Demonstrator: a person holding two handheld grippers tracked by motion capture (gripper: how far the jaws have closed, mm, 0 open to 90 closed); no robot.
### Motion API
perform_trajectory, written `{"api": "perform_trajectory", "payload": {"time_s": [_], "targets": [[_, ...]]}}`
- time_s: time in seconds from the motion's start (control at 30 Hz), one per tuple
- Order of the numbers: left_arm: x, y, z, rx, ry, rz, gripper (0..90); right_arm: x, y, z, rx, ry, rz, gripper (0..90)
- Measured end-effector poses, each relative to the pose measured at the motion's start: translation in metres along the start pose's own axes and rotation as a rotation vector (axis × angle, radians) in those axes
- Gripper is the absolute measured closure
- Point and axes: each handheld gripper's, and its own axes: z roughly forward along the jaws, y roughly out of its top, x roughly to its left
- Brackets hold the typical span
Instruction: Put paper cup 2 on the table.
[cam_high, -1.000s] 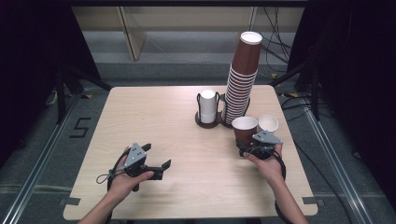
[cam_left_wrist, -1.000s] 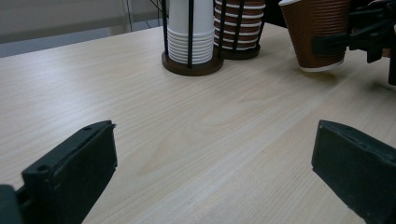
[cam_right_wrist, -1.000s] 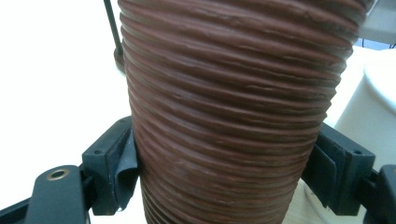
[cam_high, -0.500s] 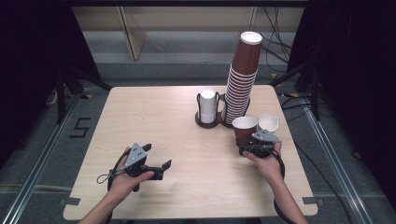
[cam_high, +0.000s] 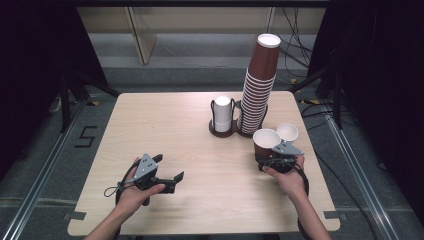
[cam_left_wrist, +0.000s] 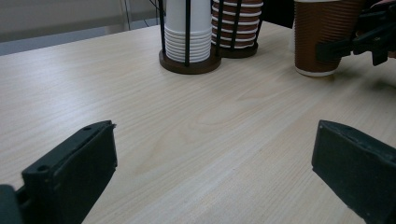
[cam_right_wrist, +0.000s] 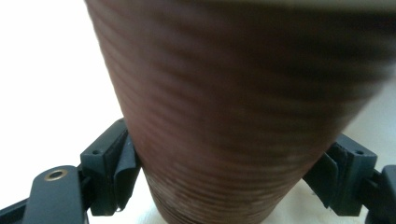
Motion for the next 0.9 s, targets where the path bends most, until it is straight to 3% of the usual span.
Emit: {"api": "perform_trajectory", "payload": {"time_s": [0.07,0.13,0.27,0.3,0.33,0.5,0.6,0.67,0.7,0.73,0.9], "targets": [[0.0,0.0,0.001,-0.007,-0.007,-0.001,0.0,0.002,-0.001,0.0,0.015,0.007,0.022,19.9],[-0.001,0.0,0.001,-0.006,-0.007,0.001,0.0,0.001,-0.002,0.0,0.029,0.001,0.012,20.0],[-0.001,0.0,0.001,0.001,-0.002,0.001,0.0,0.001,-0.001,0.005,0.019,-0.004,0.039,20.0],[-0.001,0.0,0.001,0.002,-0.001,0.001,0.0,0.0,0.0,0.006,0.016,-0.015,0.02,20.0],[-0.001,0.0,0.001,0.002,-0.001,0.001,0.0,0.001,0.001,0.007,0.023,-0.003,0.043,20.0],[-0.001,-0.001,0.001,-0.006,-0.007,-0.001,0.0,0.0,0.004,0.013,0.011,-0.008,0.042,19.6],[-0.001,-0.001,0.001,-0.007,-0.009,0.0,0.0,0.004,0.004,0.012,0.024,-0.002,0.084,19.1],[-0.001,-0.001,0.001,0.0,-0.003,0.001,0.0,0.002,0.003,0.011,0.021,0.01,0.066,17.0],[-0.001,-0.001,0.001,0.002,-0.002,0.001,0.0,0.001,0.003,0.01,0.031,-0.007,0.038,15.6],[-0.001,-0.001,0.001,0.002,-0.002,0.002,0.0,0.001,0.004,0.008,0.04,0.015,0.041,15.2],[-0.002,0.0,0.001,0.001,0.0,0.004,0.0,0.0,0.004,0.0,0.039,0.029,0.037,12.8]]}}
